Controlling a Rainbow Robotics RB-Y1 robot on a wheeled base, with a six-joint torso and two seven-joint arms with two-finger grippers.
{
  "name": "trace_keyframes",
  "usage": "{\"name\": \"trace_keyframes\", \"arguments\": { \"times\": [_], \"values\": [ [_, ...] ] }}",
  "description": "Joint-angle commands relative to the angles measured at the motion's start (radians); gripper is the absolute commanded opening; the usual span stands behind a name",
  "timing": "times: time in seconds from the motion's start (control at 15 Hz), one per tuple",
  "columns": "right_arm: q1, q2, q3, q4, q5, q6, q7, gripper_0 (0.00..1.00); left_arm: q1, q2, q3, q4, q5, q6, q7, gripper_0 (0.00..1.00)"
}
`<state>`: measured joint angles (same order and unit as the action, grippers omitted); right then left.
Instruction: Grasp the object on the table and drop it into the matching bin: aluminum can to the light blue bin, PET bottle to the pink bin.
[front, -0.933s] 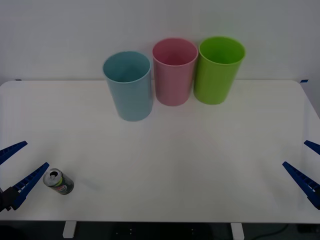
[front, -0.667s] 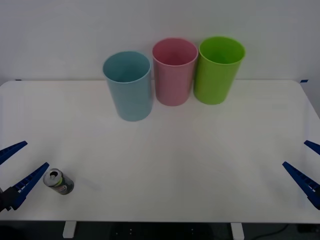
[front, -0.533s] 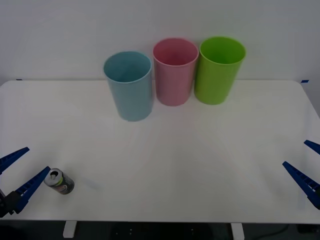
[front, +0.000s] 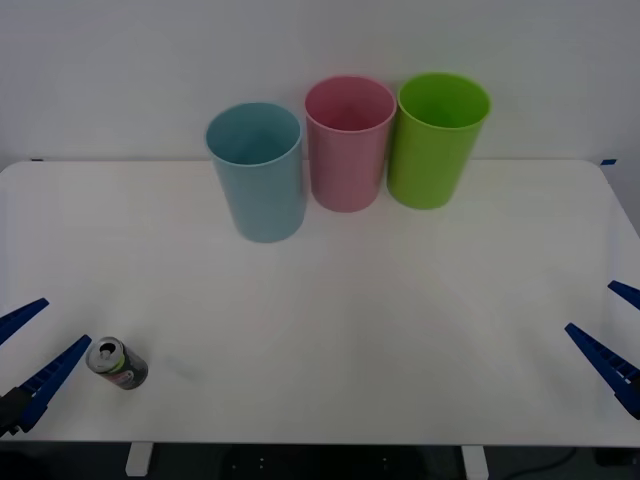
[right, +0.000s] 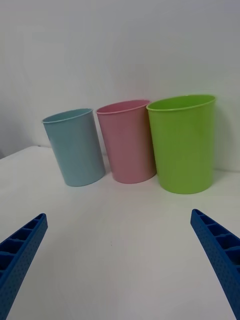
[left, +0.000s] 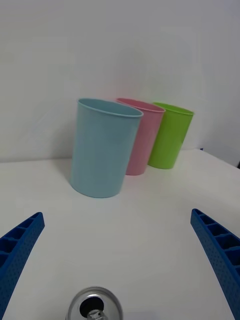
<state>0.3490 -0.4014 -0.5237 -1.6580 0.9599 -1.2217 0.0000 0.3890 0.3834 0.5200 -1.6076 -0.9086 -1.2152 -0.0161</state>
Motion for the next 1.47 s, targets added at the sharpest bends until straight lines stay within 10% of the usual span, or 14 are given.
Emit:
{"name": "trace_keyframes", "arguments": {
  "times": [0.07, 1.47],
  "values": [
    [0.000, 0.000, 0.000, 0.000, 0.000, 0.000, 0.000, 1.00, 0.033, 0.000, 0.020, 0.000, 0.004, -0.001, -0.016, 1.00],
    [0.000, 0.000, 0.000, 0.000, 0.000, 0.000, 0.000, 1.00, 0.191, 0.008, 0.011, 0.075, -0.067, 0.056, -0.188, 1.00]
  ]
}}
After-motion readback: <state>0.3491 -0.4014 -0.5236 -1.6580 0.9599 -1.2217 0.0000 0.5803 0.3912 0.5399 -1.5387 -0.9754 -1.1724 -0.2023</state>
